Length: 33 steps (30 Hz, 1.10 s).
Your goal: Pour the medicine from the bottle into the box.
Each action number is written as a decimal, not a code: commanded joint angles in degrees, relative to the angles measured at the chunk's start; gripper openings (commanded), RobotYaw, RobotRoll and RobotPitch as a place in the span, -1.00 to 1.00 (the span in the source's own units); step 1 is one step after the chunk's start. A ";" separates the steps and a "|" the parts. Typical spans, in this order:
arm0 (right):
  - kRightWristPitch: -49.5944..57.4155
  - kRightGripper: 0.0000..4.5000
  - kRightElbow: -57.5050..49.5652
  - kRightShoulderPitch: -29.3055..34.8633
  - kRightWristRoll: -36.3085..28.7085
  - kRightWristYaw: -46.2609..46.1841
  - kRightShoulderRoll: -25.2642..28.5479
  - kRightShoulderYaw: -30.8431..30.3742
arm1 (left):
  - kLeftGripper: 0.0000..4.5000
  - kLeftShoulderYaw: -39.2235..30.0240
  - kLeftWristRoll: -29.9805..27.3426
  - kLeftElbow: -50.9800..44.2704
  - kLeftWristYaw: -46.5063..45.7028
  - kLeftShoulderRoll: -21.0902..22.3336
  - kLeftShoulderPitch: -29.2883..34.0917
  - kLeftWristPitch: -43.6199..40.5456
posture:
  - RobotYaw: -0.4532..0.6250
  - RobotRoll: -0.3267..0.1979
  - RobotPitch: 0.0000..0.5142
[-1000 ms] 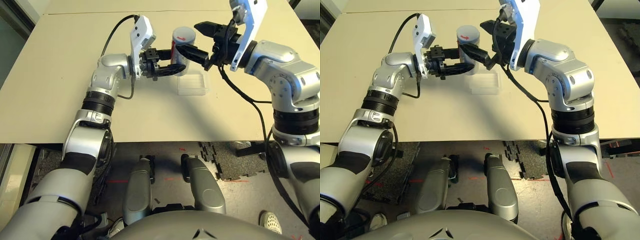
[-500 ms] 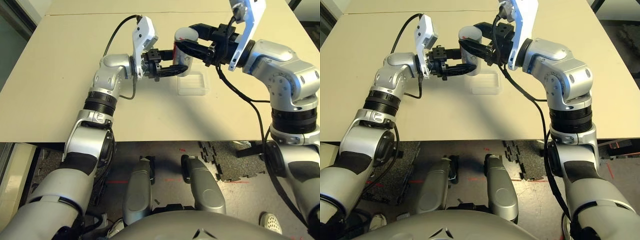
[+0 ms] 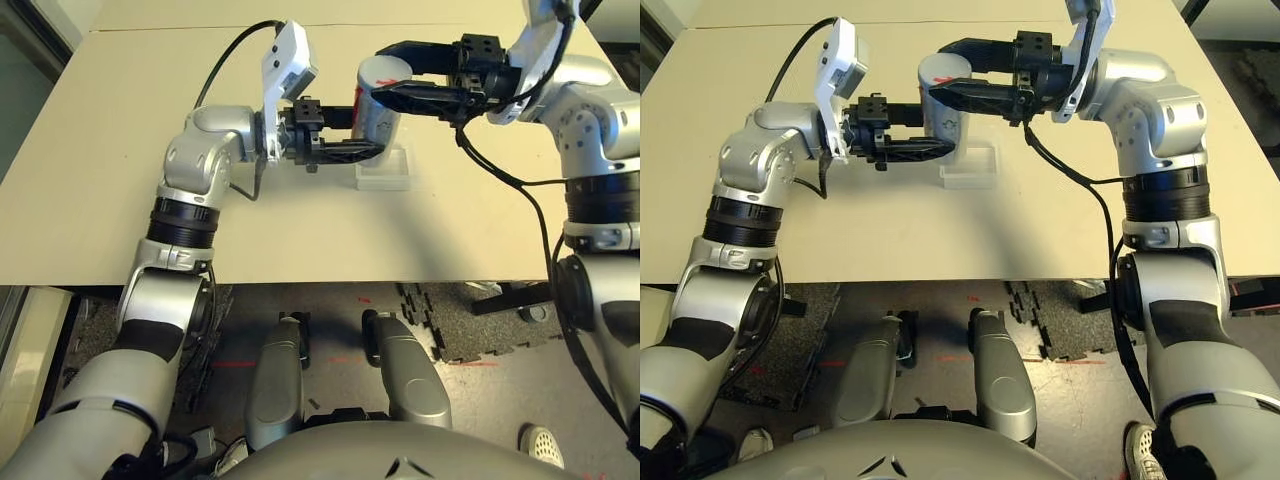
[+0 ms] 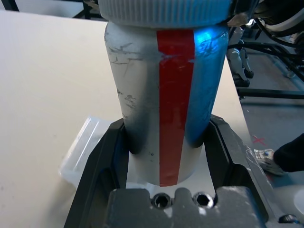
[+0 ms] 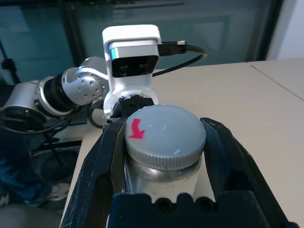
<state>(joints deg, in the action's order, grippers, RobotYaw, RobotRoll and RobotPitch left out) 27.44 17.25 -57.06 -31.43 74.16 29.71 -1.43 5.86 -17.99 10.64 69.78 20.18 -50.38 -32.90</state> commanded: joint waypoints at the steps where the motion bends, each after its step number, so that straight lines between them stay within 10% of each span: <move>1: -1.58 0.14 2.22 -0.54 2.95 -2.35 0.73 0.55 | 0.11 2.85 -4.03 -5.47 3.49 -1.02 0.41 -0.68 | -0.24 0.25 -0.21; 4: -0.23 0.14 0.94 0.04 3.35 -3.45 1.20 0.20 | 0.11 2.67 -3.78 -5.09 3.27 -1.01 0.15 -0.57 | -0.25 0.25 -0.21; 10: 10.32 1.00 -15.10 3.99 -0.61 -8.53 4.41 1.62 | 0.11 2.92 -3.11 -3.30 3.09 -0.67 0.00 1.00 | -0.27 0.25 -0.23; 33: 15.21 1.00 -19.31 10.78 -4.53 -20.39 7.79 9.41 | 0.11 2.88 -2.76 0.89 2.64 0.86 -0.38 4.28 | -0.30 0.25 -0.28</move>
<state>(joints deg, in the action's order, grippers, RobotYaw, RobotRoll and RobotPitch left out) 43.70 -4.60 -47.19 -37.05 55.37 35.77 4.62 8.30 -20.12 12.35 71.14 20.63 -51.16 -29.20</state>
